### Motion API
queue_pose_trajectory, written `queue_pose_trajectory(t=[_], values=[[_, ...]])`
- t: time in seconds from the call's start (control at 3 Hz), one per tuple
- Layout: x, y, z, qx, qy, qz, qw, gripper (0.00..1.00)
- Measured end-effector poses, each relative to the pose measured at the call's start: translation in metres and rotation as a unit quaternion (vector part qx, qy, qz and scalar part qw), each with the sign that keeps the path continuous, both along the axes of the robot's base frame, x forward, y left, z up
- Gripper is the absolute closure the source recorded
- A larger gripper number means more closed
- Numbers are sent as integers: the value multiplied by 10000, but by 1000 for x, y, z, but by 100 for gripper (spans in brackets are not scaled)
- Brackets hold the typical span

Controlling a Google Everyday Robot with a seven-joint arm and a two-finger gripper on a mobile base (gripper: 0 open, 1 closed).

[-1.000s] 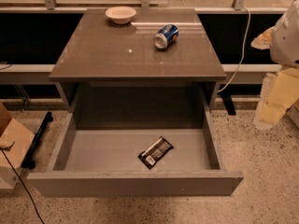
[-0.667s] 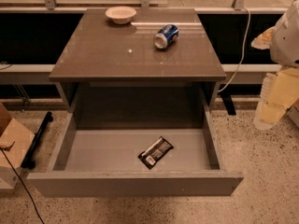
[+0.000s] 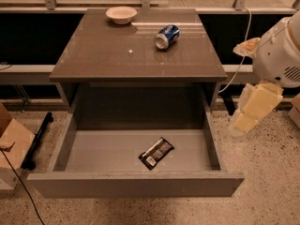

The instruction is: Pick rxbar chocolate from top drawer and place on counter

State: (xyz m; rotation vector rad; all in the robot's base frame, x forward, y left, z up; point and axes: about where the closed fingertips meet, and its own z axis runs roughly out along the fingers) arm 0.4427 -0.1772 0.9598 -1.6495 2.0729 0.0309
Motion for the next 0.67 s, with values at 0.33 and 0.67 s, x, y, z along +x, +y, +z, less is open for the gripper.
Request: queue_pose_trajectory(t=[0.33, 0.67], values=[[12, 32, -14, 498, -174, 171, 9985, 0], [25, 55, -32, 966, -252, 260, 9947, 0]])
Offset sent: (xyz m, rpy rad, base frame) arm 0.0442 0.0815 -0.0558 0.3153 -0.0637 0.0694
